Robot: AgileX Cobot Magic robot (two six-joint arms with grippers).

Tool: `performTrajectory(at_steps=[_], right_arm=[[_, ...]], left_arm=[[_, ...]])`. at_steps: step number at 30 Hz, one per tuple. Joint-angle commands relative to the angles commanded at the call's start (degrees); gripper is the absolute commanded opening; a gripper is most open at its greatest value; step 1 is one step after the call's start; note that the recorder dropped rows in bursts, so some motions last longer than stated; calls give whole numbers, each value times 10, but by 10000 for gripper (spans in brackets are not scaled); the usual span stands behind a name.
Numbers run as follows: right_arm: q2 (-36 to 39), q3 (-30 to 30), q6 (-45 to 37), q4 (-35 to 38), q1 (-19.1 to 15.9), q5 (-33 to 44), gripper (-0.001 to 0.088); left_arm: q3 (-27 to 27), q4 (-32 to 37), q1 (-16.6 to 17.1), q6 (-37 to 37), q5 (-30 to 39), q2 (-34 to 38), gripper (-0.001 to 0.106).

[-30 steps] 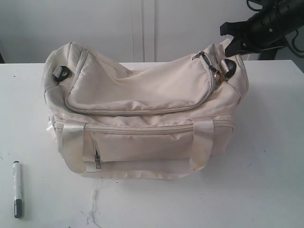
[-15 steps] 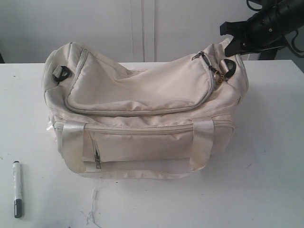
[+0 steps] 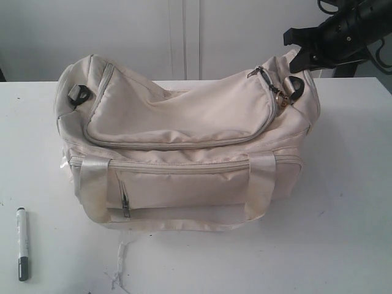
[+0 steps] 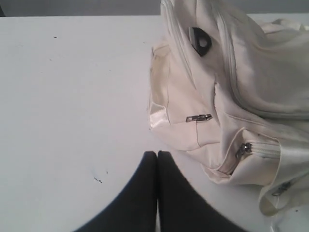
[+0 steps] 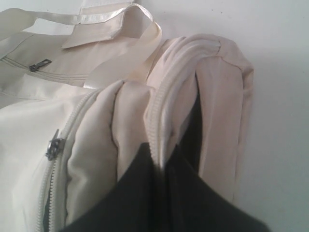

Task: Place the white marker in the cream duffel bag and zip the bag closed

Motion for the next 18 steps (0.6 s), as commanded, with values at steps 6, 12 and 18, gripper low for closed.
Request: performTrajectory(at_steps=[6,12,18], right_arm=[[0,0,0,0,0,0,0],[0,0,0,0,0,0,0],[0,0,0,0,0,0,0]], left_arm=[[-38,-136,-1,124,7,53,0],[-71,-189,-63,200,14,98,0],[-105,-189,-120,200,10,149,0]])
